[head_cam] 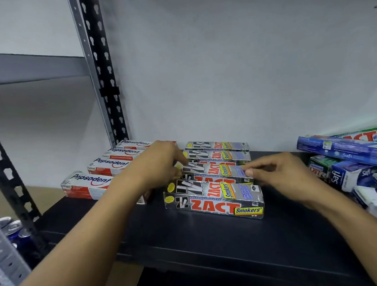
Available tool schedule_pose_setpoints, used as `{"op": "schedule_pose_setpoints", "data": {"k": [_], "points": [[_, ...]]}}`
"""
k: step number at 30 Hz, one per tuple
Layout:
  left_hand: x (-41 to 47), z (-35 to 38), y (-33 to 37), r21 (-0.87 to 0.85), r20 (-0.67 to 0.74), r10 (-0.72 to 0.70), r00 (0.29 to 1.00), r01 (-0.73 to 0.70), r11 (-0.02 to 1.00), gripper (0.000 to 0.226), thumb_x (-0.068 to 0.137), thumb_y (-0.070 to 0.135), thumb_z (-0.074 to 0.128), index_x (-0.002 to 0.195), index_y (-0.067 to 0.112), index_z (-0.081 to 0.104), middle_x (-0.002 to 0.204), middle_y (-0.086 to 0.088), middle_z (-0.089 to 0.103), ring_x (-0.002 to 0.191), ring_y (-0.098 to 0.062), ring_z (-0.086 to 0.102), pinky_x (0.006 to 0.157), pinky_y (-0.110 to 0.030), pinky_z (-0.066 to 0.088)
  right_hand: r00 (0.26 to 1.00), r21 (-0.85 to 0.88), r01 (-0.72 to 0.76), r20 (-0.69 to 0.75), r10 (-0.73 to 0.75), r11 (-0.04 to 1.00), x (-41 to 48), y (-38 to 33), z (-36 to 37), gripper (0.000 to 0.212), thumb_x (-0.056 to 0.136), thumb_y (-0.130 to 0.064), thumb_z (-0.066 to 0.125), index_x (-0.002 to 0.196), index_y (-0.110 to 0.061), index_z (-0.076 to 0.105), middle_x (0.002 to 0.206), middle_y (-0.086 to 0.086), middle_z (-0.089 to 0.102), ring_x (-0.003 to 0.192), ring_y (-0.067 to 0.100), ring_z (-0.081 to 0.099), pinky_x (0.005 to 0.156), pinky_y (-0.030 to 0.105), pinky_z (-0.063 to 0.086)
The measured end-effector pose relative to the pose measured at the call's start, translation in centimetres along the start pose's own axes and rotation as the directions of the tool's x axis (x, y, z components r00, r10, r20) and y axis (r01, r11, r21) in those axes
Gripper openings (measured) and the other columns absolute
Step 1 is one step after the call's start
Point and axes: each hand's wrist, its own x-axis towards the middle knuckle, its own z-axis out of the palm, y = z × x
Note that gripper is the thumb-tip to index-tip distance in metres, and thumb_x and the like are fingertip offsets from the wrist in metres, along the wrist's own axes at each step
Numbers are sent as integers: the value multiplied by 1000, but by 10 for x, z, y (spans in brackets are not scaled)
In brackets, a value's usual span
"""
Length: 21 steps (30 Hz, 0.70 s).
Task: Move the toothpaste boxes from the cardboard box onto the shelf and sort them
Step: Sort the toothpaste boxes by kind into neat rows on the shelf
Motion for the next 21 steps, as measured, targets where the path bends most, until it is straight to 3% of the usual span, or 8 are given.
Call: {"op": "schedule_pose_setpoints", "data": {"k": [2, 5, 11, 12, 14, 16, 19, 21], "points": [[8, -1, -4, 32, 62, 13, 998, -16, 999, 31, 86, 19, 73, 113, 35, 75, 123, 10, 67, 110, -12, 58, 96, -35, 50, 1000, 33, -13, -2, 13, 999, 3, 6, 2, 15, 86, -18, 75, 96, -27, 80, 93, -11, 77, 83, 1, 72, 70, 17, 58], [9, 2, -7, 24, 47, 38, 998, -39, 999, 29, 85, 20, 76, 109, 36, 75, 118, 10, 68, 103, -10, 60, 92, -36, 54, 999, 70, -26, -26, 27, 997, 5, 10, 2, 15, 86, -15, 75, 96, -25, 80, 91, -10, 77, 84, 4, 73, 72, 20, 59], [0, 6, -6, -10, -4, 23, 1000, -23, 1000, 28, 89, 19, 72, 111, 36, 74, 114, 7, 71, 97, -9, 63, 84, -26, 52, 999, 82, -32, -29, 34, 996, 4, 11, 4, 15, 86, -17, 75, 92, -30, 79, 91, -10, 77, 85, 7, 74, 79, 31, 62], [-6, 7, -5, -22, -34, 14, 999, -15, 1000, 29, 90, 21, 71, 115, 35, 72, 114, 7, 70, 98, -10, 63, 84, -26, 51, 998, 86, -31, -44, 34, 996, 2, 10, 4, 13, 87, -19, 74, 93, -30, 79, 91, -9, 77, 84, 8, 74, 79, 33, 62], [-28, 11, -2, -106, -227, -13, 974, -11, 994, 29, 91, 26, 70, 120, 30, 71, 117, 9, 70, 101, -9, 62, 86, -25, 48, 992, 46, 14, -124, -8, 999, -5, 8, 2, 10, 88, -26, 73, 94, -31, 79, 90, -9, 77, 83, 10, 74, 74, 36, 63], [-59, 20, 6, -228, -434, -59, 899, -46, 973, 29, 89, 32, 70, 117, 27, 72, 117, 12, 68, 101, -3, 59, 89, -22, 46, 971, 46, 64, -232, -52, 997, -20, 4, 1, 8, 89, -31, 71, 93, -30, 79, 88, -10, 76, 84, 14, 73, 67, 37, 63], [-91, 43, 13, -336, -446, -125, 886, -36, 941, 36, 84, 38, 73, 118, 25, 72, 120, 13, 66, 107, -2, 59, 96, -20, 45, 975, 218, 83, -221, -34, 972, -54, -1, 5, 14, 84, -37, 72, 93, -28, 79, 91, -7, 76, 90, 15, 73, 73, 41, 62], [-96, 57, 12, -324, -413, -131, 901, -12, 946, 40, 83, 35, 76, 120, 23, 71, 126, 10, 65, 114, -4, 57, 101, -19, 41, 986, 137, 108, -143, -88, 985, -73, -2, 7, 27, 79, -46, 73, 101, -31, 78, 98, -11, 77, 96, 11, 72, 86, 36, 57]]}}
